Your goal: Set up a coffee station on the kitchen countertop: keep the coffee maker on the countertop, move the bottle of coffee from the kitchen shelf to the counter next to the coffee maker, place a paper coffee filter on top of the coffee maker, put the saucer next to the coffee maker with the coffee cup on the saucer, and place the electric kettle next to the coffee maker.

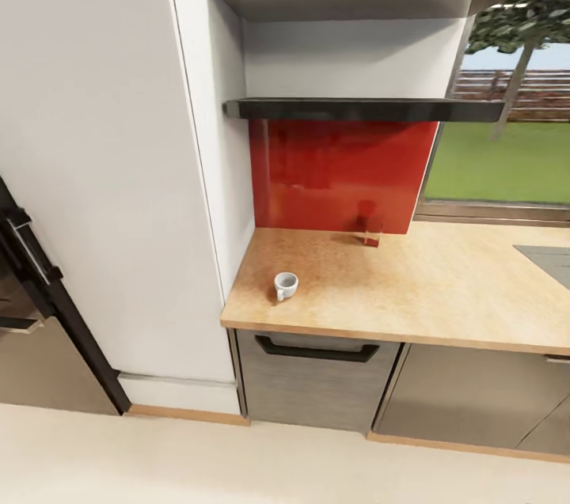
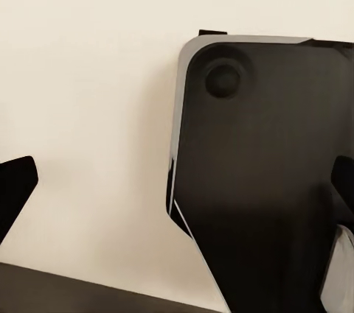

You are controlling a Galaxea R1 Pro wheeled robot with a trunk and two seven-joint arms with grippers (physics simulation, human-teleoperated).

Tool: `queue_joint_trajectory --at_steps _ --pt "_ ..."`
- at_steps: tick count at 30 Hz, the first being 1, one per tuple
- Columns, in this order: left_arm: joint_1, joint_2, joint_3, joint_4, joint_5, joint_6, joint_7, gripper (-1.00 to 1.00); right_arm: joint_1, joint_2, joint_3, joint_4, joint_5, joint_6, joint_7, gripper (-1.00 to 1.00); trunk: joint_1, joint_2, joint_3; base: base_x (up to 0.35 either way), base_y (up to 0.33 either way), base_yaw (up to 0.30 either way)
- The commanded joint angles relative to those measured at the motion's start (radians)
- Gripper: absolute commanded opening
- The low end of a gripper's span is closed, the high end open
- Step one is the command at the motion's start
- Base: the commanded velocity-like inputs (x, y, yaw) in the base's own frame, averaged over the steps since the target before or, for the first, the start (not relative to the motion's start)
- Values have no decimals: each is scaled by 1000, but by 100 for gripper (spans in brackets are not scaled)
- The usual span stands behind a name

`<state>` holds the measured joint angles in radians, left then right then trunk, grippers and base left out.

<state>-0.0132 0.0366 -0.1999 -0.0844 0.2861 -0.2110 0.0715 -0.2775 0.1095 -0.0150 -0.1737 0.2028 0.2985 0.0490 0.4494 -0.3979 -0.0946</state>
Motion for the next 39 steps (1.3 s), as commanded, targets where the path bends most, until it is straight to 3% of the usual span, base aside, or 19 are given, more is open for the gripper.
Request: queue_joint_trajectory --at_steps 1,11,21,25,30,32,34,37,39 --pt "-1 0 -9 0 7 -3 4 100 0 0 -2 -3 10 7 5 100 1 -2 -2 0 17 -16" --pt "-1 3 -12 1 6 -2 4 100 0 0 -2 -4 10 7 5 100 1 -2 -2 0 1 -9" --pt "1 43 -12 16 0 3 9 100 0 3 -5 -8 10 -75 2 100 1 -2 3 0 0 -157" --pt "-1 53 -15 15 -5 10 9 100 0 7 -7 -61 7 -89 2 100 1 -2 3 0 0 -15" --pt "3 95 -21 22 -8 14 9 100 0 25 -8 -266 4 -147 2 100 1 -2 3 0 0 -2" --pt "8 127 -20 24 -4 12 10 100 0 55 -8 -391 3 -174 4 100 1 -2 3 0 0 0" --pt "9 155 -18 24 -1 10 10 100 0 65 -8 -519 2 -185 6 100 1 -2 3 0 0 0" --pt "10 168 -14 23 1 3 10 100 0 65 -1 -708 -10 -196 7 100 1 -2 3 0 0 0" --pt "10 168 -12 22 1 1 11 100 0 65 1 -785 -13 -198 7 100 1 -2 3 0 0 0"
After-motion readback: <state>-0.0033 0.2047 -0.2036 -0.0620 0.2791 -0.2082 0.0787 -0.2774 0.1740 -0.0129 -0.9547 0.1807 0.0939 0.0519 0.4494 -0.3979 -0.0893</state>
